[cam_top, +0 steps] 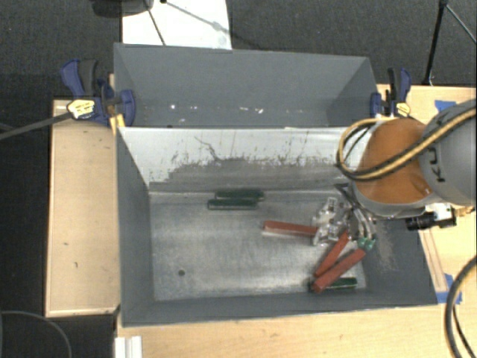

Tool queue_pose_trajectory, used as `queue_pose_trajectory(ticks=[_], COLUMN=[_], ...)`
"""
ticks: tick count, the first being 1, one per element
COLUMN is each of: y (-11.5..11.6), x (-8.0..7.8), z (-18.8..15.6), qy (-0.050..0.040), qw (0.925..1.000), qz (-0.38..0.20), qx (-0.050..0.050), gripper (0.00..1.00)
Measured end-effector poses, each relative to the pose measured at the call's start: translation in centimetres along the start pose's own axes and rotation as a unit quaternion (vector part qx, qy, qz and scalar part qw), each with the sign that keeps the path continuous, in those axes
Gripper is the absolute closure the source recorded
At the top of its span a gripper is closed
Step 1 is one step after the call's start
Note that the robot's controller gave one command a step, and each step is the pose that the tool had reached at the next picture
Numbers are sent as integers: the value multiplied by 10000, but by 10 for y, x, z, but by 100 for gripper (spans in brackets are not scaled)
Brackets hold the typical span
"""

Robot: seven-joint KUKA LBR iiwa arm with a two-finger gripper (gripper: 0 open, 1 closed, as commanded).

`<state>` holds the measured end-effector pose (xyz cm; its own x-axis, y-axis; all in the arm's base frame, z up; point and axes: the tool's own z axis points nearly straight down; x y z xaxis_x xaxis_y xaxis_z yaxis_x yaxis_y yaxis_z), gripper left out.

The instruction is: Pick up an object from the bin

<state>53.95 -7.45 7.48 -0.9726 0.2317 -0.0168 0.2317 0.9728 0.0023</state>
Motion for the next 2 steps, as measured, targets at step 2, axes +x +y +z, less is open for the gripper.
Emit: queue_pose_trajectory(ticks=[2], y=[12], x=[-17], z=[-157], qy=[58], qw=[9995], qz=[-317], qx=[4], gripper=[100])
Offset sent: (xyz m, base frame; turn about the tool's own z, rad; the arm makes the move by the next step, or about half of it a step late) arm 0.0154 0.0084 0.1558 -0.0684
